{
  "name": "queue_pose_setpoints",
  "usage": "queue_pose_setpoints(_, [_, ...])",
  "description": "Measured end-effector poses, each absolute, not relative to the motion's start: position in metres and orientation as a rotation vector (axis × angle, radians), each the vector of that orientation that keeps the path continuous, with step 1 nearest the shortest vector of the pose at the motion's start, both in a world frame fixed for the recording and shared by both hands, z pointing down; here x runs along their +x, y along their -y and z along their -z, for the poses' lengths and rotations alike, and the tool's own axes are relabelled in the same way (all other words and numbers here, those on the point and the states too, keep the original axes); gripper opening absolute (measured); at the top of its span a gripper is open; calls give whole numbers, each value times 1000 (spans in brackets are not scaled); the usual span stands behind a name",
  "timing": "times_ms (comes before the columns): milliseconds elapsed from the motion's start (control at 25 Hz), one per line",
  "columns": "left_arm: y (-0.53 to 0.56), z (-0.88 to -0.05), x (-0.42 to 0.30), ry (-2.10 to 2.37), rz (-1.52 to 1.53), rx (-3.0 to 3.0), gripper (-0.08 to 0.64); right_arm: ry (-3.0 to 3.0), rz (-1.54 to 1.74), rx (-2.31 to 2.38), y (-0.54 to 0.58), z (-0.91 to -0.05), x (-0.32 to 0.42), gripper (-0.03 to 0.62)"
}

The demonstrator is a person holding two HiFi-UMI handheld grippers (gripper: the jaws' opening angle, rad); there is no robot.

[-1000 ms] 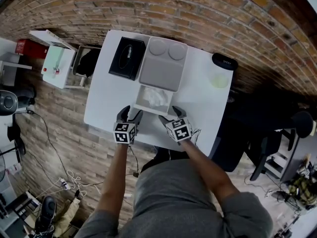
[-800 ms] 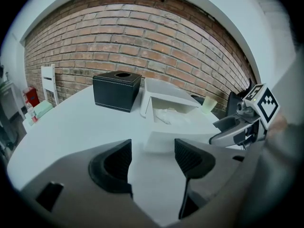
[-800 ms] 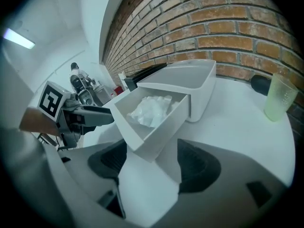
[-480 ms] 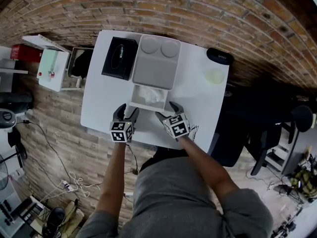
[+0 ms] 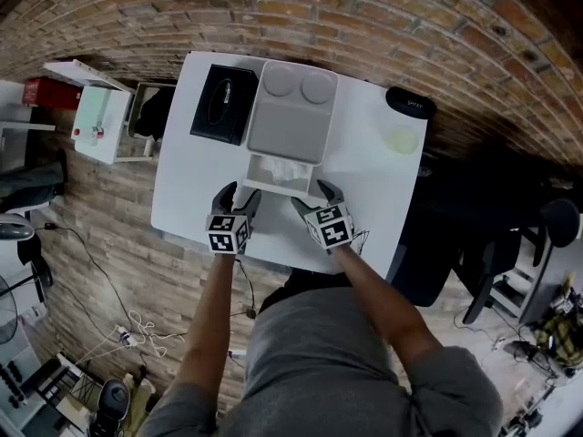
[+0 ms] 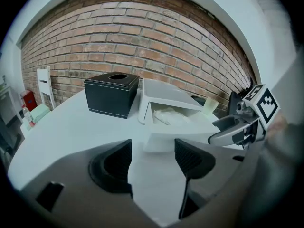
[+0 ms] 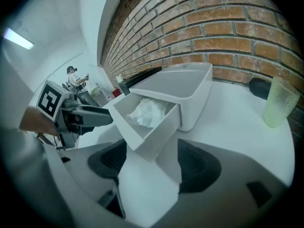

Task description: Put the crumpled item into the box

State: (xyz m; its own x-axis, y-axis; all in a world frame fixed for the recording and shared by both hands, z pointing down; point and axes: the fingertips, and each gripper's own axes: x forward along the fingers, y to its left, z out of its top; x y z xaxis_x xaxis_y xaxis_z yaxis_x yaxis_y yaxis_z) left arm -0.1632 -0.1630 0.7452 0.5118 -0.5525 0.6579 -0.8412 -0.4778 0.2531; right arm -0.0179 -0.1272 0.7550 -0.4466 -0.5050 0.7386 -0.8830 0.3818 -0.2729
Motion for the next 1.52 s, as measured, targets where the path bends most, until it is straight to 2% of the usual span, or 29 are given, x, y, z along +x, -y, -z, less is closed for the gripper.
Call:
queue_pose_setpoints(360, [175, -744, -156, 1136, -681, 2206, 270, 2089, -907, 1217, 139, -754, -11, 336])
queue_pose_setpoints(640, [180, -744, -150, 1125, -682, 2221, 259, 2115, -885, 1218, 140, -752, -19, 221])
queue_pose_setpoints(840, [180, -743, -146, 1108, -679, 2246, 187, 2106, -909, 1213, 140, -753, -22, 218])
queue_pose_setpoints(1520, [188, -742, -138, 1087, -692, 2233, 187, 2021, -939, 1303, 149, -757, -9, 234])
